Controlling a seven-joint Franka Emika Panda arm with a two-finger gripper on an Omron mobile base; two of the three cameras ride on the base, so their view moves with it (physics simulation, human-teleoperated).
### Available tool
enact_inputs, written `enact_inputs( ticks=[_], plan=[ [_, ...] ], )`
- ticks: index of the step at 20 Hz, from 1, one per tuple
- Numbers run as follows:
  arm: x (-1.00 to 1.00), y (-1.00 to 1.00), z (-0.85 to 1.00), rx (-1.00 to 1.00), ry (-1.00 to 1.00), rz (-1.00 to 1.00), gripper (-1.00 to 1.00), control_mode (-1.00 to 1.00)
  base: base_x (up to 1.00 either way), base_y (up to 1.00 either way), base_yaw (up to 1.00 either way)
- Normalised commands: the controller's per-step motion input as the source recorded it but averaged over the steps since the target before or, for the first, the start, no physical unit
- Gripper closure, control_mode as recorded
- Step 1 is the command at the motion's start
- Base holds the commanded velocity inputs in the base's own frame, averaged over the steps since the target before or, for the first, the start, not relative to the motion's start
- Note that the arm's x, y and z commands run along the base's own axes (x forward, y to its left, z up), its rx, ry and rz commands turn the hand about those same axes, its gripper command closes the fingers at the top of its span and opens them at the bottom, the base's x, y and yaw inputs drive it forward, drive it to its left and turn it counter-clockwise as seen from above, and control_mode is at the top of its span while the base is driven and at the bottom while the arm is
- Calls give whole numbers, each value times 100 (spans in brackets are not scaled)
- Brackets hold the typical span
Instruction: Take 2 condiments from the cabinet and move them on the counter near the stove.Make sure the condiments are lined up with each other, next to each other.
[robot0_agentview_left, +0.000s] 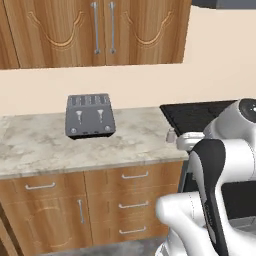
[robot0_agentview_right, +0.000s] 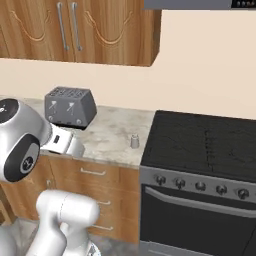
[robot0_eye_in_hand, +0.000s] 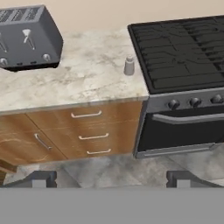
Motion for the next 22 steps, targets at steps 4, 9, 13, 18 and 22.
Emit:
enact_inputs(
  ticks=[4, 9, 13, 18, 22],
  plan=[
    [0, 0, 0, 0, 0, 0, -100, 100, -93, -100, 0],
    [0, 0, 0, 0, 0, 0, -100, 100, -47, -100, 3],
    [0, 0, 0, 0, 0, 0, -100, 100, -27, -100, 3],
    [0, 0, 0, 0, 0, 0, -100, 100, -4, -100, 8],
    [0, 0, 0, 0, 0, 0, -100, 100, 1, -100, 16]
  ],
)
